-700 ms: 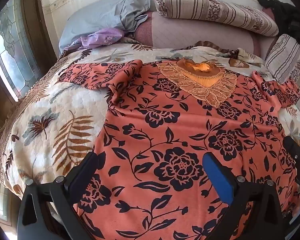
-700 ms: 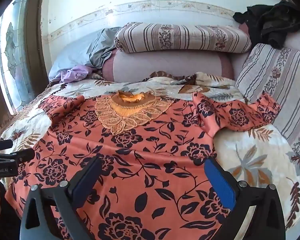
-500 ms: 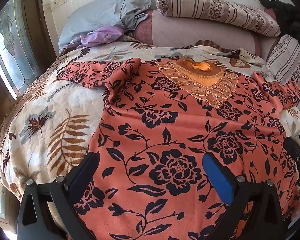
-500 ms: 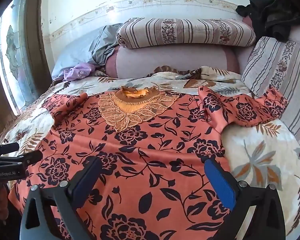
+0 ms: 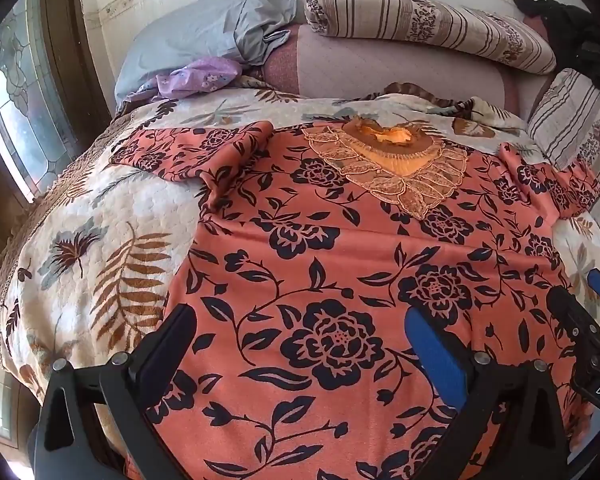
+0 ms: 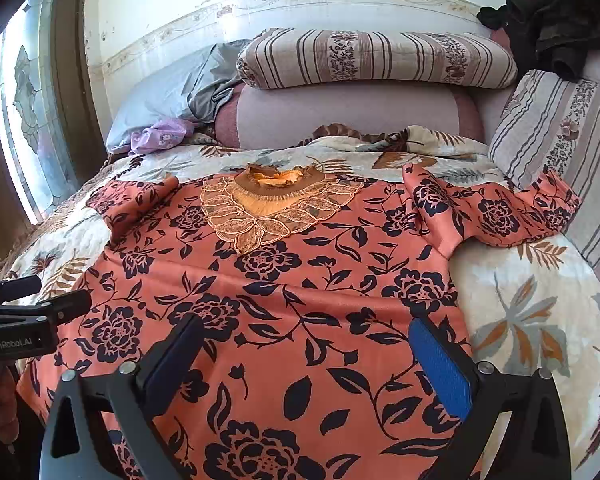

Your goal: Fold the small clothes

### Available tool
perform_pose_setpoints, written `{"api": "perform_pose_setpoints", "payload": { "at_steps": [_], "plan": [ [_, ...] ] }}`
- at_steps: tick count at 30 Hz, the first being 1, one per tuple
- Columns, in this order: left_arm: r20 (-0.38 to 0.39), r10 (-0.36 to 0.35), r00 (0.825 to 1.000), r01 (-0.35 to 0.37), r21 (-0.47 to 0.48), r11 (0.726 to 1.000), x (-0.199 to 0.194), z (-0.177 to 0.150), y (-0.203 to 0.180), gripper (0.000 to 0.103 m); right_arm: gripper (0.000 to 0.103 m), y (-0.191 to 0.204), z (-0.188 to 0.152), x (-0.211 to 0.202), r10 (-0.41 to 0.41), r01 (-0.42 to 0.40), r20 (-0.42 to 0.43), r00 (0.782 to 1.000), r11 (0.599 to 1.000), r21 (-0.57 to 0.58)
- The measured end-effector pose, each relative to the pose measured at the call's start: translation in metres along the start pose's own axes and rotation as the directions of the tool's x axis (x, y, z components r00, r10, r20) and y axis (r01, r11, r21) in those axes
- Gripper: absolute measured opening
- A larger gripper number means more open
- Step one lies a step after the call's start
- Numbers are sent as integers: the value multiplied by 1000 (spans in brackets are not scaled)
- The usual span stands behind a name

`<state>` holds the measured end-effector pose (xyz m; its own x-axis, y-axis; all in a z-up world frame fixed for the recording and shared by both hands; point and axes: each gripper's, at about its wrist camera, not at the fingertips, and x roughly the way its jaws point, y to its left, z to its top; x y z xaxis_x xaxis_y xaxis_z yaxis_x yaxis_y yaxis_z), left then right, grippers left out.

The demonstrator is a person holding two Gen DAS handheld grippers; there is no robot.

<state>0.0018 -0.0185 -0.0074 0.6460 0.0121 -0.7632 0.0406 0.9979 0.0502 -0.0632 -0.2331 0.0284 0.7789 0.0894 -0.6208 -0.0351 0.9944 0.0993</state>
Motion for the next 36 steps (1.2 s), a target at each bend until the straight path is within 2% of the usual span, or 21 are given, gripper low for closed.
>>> {"api": "perform_pose_setpoints", "payload": {
  "at_steps": [36],
  "plan": [
    [-3,8,1000,-7,27,1000,-3,5,-14,103,103,-3,2,-4,24,-25,14,1000,1000,16]
  ]
}}
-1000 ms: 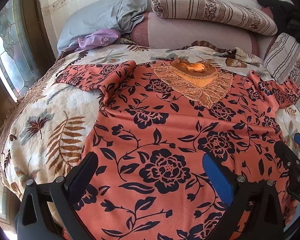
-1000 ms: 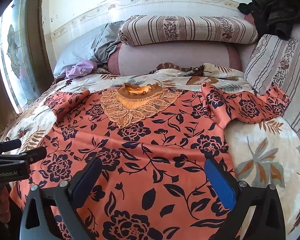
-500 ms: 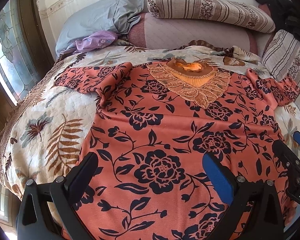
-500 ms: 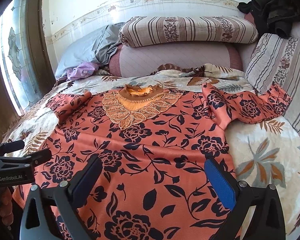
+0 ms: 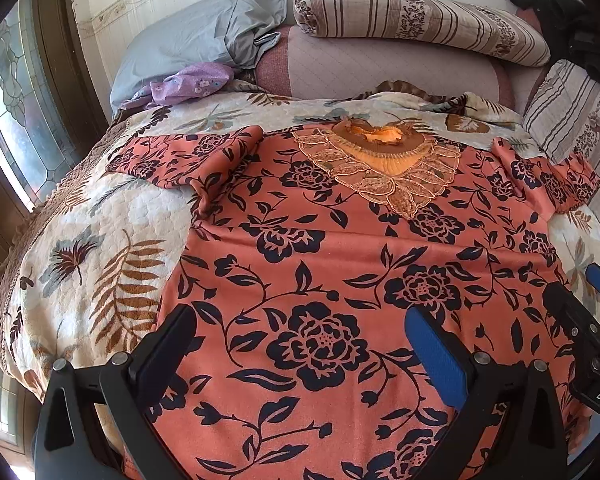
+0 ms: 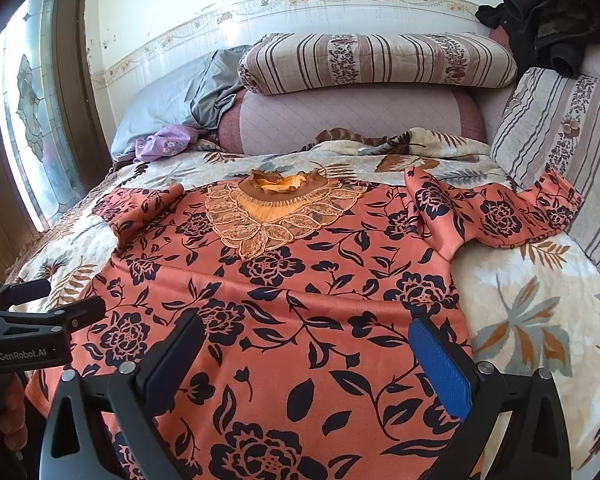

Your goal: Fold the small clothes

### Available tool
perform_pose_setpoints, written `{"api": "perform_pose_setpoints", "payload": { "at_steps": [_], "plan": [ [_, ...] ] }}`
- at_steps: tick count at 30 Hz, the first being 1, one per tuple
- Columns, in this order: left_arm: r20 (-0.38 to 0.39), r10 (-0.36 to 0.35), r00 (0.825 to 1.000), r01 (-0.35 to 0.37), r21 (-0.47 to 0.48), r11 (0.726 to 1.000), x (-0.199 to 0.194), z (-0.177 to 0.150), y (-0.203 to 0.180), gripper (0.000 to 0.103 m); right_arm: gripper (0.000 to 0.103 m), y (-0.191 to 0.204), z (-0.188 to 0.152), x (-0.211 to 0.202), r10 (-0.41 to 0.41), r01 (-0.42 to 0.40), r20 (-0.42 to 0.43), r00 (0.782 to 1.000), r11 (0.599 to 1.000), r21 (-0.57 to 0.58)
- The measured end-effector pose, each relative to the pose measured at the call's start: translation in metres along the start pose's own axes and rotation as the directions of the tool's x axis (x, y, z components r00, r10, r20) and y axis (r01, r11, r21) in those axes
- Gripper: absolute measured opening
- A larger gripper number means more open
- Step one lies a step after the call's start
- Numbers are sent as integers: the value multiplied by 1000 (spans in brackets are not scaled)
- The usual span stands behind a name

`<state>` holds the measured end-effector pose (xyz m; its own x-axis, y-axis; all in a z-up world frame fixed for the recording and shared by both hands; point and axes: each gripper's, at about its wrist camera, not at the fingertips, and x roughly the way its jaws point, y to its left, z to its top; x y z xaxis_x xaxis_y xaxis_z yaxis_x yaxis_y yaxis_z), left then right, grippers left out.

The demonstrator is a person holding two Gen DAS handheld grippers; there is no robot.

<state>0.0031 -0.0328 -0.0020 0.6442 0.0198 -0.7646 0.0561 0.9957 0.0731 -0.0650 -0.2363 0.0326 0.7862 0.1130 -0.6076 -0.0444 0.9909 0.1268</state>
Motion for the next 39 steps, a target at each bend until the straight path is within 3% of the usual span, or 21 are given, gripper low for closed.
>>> {"api": "perform_pose_setpoints", "payload": {
  "at_steps": [13,18,21,24,27,30,32,35,37,39],
  "plan": [
    [0,1,1000,-1,-7,1000,8,1,11,103,103,-2,0,-3,-7,7,9,1000,1000,6],
    [-18,23,1000,-24,-81,996,23,8,53,103,103,-12,-3,-5,-28,28,-3,1000,999,22],
    [-31,48,998,-53,-170,984,37,18,94,103,103,-35,-2,-12,1,0,-5,1000,994,111],
    [-49,92,995,-102,-270,958,53,26,139,103,103,-69,4,-21,22,-28,28,999,970,242],
    [-79,111,991,-132,-353,926,66,27,171,103,103,-99,3,-20,-64,49,32,997,937,345],
    [-78,106,991,-129,-397,909,70,25,184,103,103,-113,2,-12,-77,71,0,997,920,386],
    [-58,93,994,-109,-393,913,69,24,181,103,103,-116,5,-11,-90,87,-9,996,923,375],
    [-15,32,999,-36,-357,933,70,31,170,103,103,-137,13,-7,-41,36,1,999,905,425],
    [16,-5,1000,11,-355,935,73,38,167,103,103,-175,23,2,-14,9,6,1000,856,516],
    [33,-17,999,28,-374,927,83,46,171,103,103,-222,33,15,-44,29,11,999,807,590]
  ]
}}
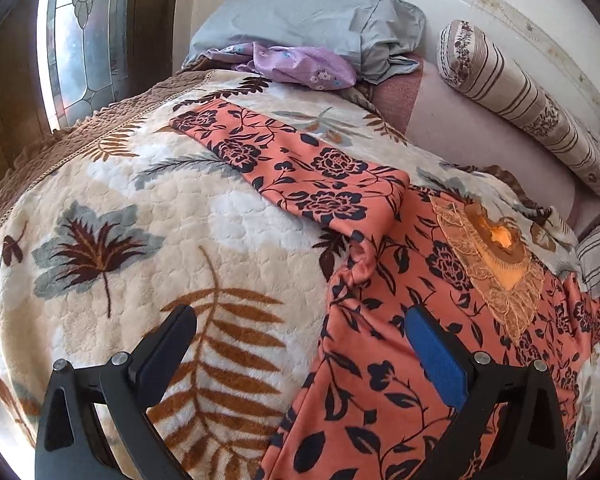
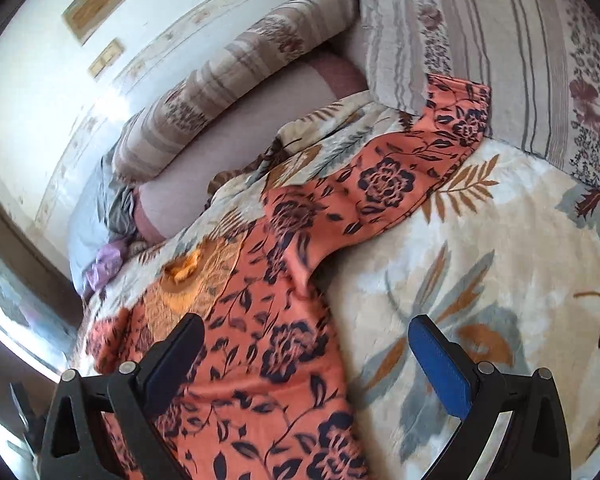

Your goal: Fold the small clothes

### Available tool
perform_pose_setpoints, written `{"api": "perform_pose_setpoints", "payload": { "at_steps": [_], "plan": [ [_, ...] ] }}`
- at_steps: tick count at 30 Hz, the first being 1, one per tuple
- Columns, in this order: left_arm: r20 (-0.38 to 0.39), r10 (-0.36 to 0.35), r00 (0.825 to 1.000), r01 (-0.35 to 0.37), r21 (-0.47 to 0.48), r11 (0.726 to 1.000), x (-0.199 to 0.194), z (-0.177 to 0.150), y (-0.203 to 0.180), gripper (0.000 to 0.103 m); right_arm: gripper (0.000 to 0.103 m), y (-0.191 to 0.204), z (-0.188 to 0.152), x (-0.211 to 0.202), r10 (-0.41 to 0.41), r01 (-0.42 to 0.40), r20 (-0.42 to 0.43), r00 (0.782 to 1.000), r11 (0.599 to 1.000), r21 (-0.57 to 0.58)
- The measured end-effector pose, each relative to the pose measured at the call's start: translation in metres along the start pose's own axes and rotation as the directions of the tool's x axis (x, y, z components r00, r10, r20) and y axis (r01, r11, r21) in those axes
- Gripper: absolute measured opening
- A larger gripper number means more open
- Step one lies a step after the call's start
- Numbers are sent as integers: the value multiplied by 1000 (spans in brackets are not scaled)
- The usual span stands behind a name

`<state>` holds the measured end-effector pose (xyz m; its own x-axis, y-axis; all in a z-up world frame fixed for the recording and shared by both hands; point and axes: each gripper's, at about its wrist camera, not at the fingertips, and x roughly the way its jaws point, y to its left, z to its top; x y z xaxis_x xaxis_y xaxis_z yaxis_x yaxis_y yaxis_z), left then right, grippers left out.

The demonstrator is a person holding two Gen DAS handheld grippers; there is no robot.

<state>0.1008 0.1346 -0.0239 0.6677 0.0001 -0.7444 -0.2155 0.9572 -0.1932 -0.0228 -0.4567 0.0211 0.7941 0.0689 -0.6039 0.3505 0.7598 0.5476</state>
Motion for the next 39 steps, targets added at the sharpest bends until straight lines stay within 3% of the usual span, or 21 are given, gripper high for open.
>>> {"api": "perform_pose_setpoints", "payload": {
  "at_steps": [4,8,13,16,19,20,23,27,30,32,35,39],
  "plan": [
    [-8,72,997,-73,-94,993,30,15,25,103,98,-68,69,43,-122,122,-5,993,985,122],
    [-115,155,981,-177,-214,961,61,9,57,103,79,-109,126,84,-229,228,-14,973,963,145],
    [-134,244,961,-261,-133,956,73,6,47,103,76,-129,171,131,-344,342,-13,939,928,149],
    [-107,199,974,-216,-189,958,69,8,58,103,72,-137,179,153,-393,395,-40,918,905,161],
    [-87,163,983,-179,-233,956,67,9,67,103,52,-138,181,160,-466,466,-39,884,873,142],
    [-90,170,981,-187,-224,956,68,10,64,103,40,-138,183,161,-482,484,-45,875,865,133],
    [-118,213,970,-231,-165,959,73,11,56,103,6,-119,196,157,-476,477,-30,879,877,55],
    [-119,187,975,-208,-199,958,70,13,61,103,6,-35,218,122,-355,360,74,932,929,-85],
    [-110,119,987,-144,-261,954,63,15,72,103,6,52,226,81,-183,208,145,972,963,-174],
    [-92,65,994,-91,-318,944,57,15,80,103,6,115,217,53,-50,89,164,985,965,-245],
    [-68,-2,998,-25,-384,923,50,14,91,103,6,202,181,19,144,-89,149,978,941,-327],
    [-57,-37,998,10,-415,910,45,12,95,103,9,286,80,5,312,-274,45,949,887,-373]
  ]
}}
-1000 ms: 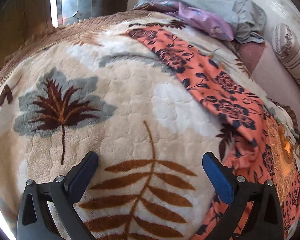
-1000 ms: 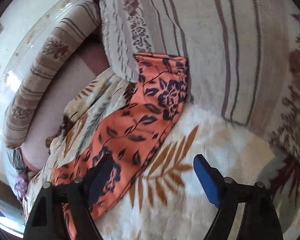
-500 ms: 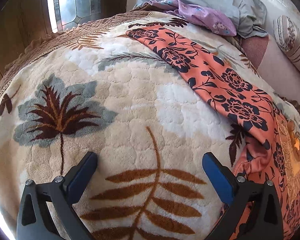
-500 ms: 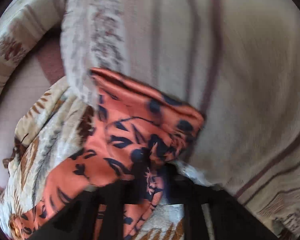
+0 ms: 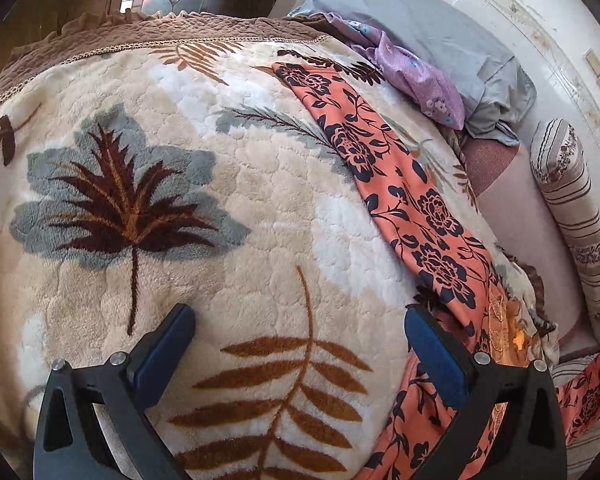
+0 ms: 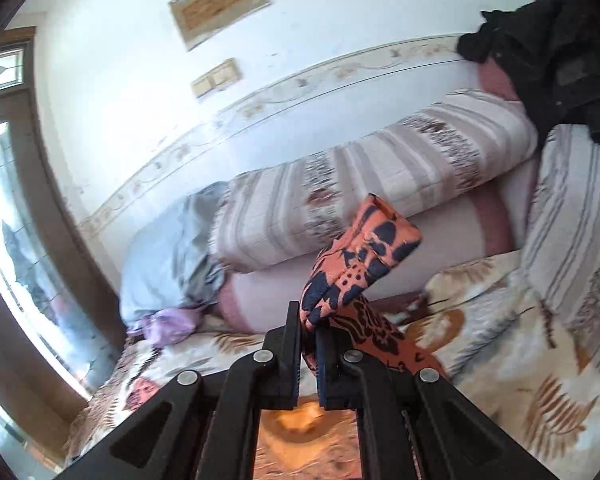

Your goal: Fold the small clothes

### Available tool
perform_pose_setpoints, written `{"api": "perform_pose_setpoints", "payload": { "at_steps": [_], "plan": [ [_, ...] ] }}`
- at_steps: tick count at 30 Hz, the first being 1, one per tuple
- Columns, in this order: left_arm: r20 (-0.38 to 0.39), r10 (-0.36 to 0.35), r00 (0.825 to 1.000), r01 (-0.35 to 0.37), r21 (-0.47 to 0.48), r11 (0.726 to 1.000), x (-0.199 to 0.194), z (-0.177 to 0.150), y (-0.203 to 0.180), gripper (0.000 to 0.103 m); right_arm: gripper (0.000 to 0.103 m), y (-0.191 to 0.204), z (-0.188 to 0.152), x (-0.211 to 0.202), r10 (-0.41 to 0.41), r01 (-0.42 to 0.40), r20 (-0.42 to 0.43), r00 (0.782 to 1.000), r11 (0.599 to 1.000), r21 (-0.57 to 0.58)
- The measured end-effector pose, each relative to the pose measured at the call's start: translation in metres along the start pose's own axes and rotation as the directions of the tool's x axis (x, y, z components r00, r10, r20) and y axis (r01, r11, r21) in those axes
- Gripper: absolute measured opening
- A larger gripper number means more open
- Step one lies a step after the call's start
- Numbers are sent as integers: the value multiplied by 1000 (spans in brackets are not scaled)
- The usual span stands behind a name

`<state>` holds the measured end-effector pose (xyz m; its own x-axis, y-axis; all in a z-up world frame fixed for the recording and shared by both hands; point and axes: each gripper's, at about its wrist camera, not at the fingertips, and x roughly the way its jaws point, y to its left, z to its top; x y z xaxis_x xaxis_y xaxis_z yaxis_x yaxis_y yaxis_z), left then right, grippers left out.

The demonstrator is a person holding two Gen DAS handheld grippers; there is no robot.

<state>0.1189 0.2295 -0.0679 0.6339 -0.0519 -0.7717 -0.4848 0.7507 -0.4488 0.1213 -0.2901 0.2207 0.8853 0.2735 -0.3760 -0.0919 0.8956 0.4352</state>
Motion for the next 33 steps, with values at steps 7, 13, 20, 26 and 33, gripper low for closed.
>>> {"api": "perform_pose_setpoints", "payload": {
  "at_steps": [7,13,20,26,33],
  "plan": [
    [-12,-40,999,40,-24,999,-4,2,7,103,101,32,-218,140,-17,47,-493,870,998,48],
    [50,-17,999,19,-35,999,-21,5,10,103,90,0,-218,96,-10,42,-432,902,997,66],
    [210,-204,956,144,270,952,-71,-15,-50,103,90,-59,-176,36,-64,86,-339,939,995,52],
    [-150,-418,896,438,455,775,-66,-47,-141,103,90,-101,-219,21,-34,54,-366,930,998,42],
    [-347,-249,904,351,274,895,25,-56,-175,103,90,-109,-199,8,92,-58,-262,961,989,136]
  ]
}}
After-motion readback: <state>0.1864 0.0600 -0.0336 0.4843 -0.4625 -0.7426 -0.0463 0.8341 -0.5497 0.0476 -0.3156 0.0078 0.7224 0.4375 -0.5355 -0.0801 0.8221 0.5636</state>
